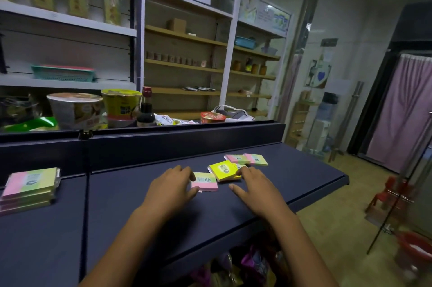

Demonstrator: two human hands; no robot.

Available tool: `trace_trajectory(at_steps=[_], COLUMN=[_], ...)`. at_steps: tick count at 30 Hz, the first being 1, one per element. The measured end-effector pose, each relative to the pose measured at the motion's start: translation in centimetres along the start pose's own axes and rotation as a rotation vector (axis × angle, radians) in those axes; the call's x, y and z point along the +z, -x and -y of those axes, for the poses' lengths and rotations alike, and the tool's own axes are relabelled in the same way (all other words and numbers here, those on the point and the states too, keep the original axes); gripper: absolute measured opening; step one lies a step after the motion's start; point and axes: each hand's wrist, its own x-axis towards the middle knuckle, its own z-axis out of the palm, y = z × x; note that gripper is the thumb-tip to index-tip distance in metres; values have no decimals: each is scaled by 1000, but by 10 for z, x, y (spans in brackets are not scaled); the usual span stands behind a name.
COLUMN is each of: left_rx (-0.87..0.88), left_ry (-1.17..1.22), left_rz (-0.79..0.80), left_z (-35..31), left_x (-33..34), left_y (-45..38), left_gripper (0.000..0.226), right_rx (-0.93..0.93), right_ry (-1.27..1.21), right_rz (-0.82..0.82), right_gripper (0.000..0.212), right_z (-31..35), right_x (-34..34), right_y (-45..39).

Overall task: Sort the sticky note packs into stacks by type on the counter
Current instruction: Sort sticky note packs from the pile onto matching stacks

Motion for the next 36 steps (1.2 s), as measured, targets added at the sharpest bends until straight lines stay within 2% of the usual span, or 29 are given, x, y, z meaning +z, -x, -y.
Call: trace_trajectory(at_steps=[9, 16, 19, 23, 25, 27, 30, 36], left_rx=[-88, -239, -286, -285, -267, -270, -283, -279], left_ry=[15, 26, 48, 224, 209, 217, 325, 615], left_rz=[6, -7, 49, 178, 227, 221, 128, -76], left_z=[-1, -6, 0, 7, 9, 12, 18, 9], left_x=[32, 62, 72, 67, 65, 68, 72, 63], left_y=[-53, -81, -87, -84, -82, -81, -81, -78], left_gripper=[31, 36, 53, 106, 117, 106, 89, 80], right_rx=[-66, -192, -256, -313, -336, -348, -361, -365], right_ry=[-75, -130, -172, -224, -238, -249, -262, -326], right_rz=[20, 52, 38, 36, 38, 43, 41, 3], right_gripper=[43, 41, 36, 37, 37, 37, 37, 35], right_z=[-27, -55, -65, -71, -72, -74, -76, -84], right_x=[20, 37, 44, 52, 55, 56, 55, 51], right_y=[-60, -111, -131, -143, -146, -149, -151, -157])
